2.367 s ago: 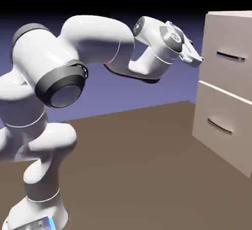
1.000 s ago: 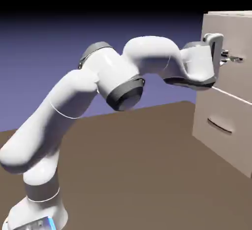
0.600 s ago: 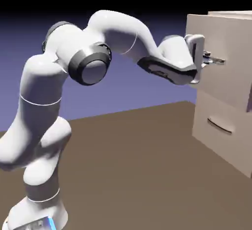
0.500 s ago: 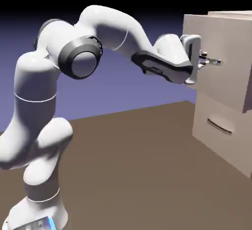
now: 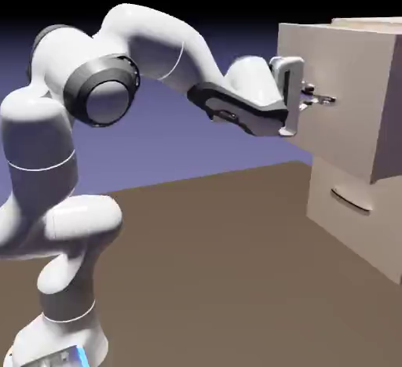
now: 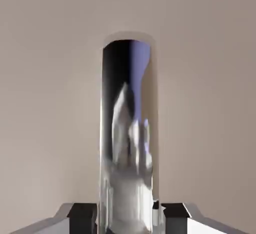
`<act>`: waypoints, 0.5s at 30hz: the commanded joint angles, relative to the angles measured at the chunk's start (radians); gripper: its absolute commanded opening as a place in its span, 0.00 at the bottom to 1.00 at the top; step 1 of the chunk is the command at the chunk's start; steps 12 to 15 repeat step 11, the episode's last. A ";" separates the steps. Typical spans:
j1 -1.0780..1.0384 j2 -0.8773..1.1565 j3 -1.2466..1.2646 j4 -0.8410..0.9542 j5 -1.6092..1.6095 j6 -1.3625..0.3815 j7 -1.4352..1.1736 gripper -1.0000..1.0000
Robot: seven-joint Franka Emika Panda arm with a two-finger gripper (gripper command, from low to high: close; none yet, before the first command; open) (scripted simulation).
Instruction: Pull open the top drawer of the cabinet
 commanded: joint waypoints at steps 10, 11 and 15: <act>-0.223 -0.224 0.261 -0.246 0.077 -0.098 -0.164 1.00; -0.252 -0.257 0.294 -0.282 0.091 -0.109 -0.184 1.00; -0.252 -0.257 0.294 -0.282 0.091 -0.109 -0.184 1.00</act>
